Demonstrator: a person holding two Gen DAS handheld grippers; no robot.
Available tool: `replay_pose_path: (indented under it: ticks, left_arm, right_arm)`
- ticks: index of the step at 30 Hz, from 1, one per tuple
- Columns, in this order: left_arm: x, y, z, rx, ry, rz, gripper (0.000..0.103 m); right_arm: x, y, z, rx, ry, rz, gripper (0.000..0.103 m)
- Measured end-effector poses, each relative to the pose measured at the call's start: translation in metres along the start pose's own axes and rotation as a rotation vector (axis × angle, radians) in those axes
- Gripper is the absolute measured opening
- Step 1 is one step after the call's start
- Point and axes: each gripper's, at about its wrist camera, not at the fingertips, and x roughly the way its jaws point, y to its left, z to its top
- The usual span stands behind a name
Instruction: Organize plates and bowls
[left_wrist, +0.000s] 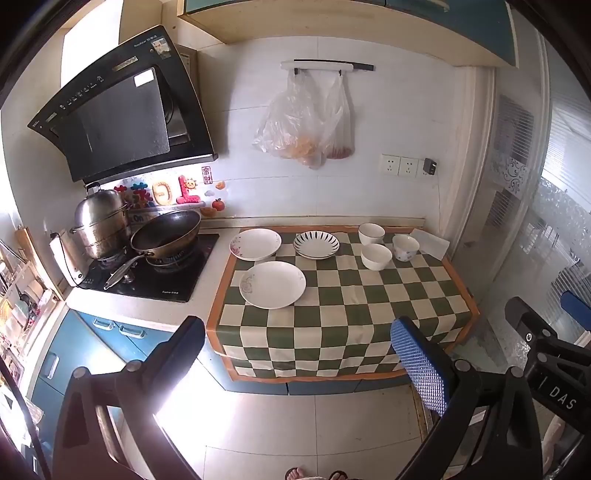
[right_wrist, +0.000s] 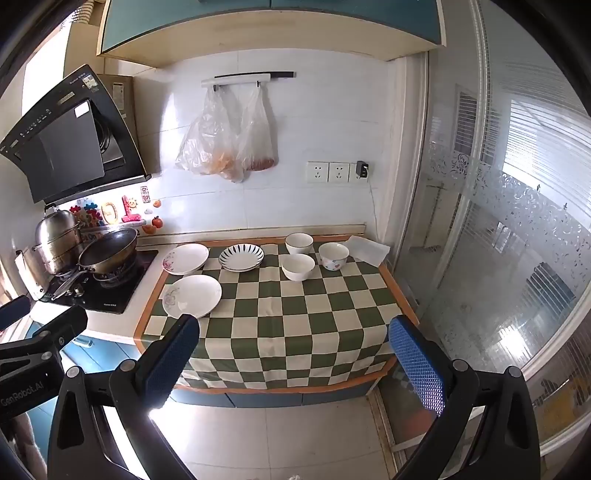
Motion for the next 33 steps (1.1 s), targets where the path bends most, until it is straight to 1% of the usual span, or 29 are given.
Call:
replay_pose_path:
  ticks: [9, 13, 19, 23, 33]
  left_arm:
    - [0.000, -0.001, 0.000, 0.004, -0.001, -0.002, 0.103]
    - [0.002, 0.000, 0.007, 0.010, 0.007, -0.003, 0.103]
    - [-0.002, -0.005, 0.008, 0.010, -0.012, -0.002, 0.103]
    - [-0.002, -0.003, 0.007, 0.009, -0.009, -0.004, 0.103]
    - [-0.002, -0.005, 0.007, 0.009, -0.006, -0.004, 0.103]
  right_arm:
    - [0.000, 0.000, -0.001, 0.007, 0.002, 0.004, 0.103]
    - [-0.001, -0.001, 0.002, 0.014, 0.004, 0.010, 0.103]
    - [-0.002, -0.007, 0.005, 0.015, -0.004, 0.008, 0.103]
    - [-0.005, -0.009, 0.006, 0.019, -0.003, 0.011, 0.103]
    - [-0.001, 0.000, 0.008, 0.014, 0.001, 0.007, 0.103]
